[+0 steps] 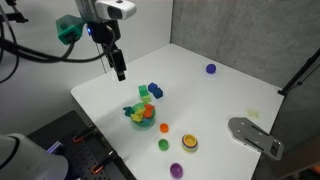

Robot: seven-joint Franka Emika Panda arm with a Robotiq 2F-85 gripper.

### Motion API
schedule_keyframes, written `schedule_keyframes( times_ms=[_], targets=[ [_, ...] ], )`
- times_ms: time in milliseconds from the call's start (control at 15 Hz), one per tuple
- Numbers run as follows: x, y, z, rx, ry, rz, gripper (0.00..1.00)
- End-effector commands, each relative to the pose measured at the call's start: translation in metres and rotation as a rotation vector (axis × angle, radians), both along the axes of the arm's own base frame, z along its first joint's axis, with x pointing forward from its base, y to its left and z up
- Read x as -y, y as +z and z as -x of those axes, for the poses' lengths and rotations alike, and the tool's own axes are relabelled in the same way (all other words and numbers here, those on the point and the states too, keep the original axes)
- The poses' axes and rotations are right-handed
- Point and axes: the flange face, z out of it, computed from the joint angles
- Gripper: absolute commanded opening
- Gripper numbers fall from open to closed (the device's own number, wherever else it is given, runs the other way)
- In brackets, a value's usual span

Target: Put the small purple bowl in the small yellow bowl

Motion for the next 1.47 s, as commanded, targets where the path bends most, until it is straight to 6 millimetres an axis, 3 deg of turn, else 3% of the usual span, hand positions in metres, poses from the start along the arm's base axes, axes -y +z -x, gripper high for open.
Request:
schedule_keyframes(
  times_ms=[0,400,533,600,933,1400],
  targets=[
    [0.047,-0.03,-0.003,0.017,0.015,-0.015,1.0],
    [0.113,-0.076,-0.004,0.033,-0.024,-0.021,1.0],
    [0.12,-0.08,-0.004,0.032,-0.036,-0.005,1.0],
    [0.113,-0.079,-0.002,0.03,-0.047,-0.03,1.0],
    [0.116,-0.084,-0.003,0.025,-0.052,-0.026,1.0],
    [0.185,-0.114,-0.013,0.02,-0.15,-0.035,1.0]
  ],
)
